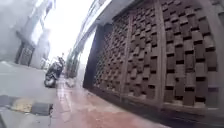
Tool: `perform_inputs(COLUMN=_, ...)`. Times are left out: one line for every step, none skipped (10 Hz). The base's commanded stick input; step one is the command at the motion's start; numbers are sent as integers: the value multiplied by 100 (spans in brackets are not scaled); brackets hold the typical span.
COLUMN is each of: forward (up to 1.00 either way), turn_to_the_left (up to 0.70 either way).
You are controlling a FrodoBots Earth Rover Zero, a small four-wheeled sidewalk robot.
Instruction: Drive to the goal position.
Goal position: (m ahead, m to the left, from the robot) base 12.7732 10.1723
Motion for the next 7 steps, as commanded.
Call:
perform_inputs(forward=100, turn_to_the_left=0)
perform_inputs(forward=100, turn_to_the_left=0)
perform_inputs(forward=100, turn_to_the_left=24)
perform_inputs(forward=100, turn_to_the_left=40)
perform_inputs(forward=100, turn_to_the_left=40)
perform_inputs(forward=100, turn_to_the_left=40)
perform_inputs(forward=100, turn_to_the_left=40)
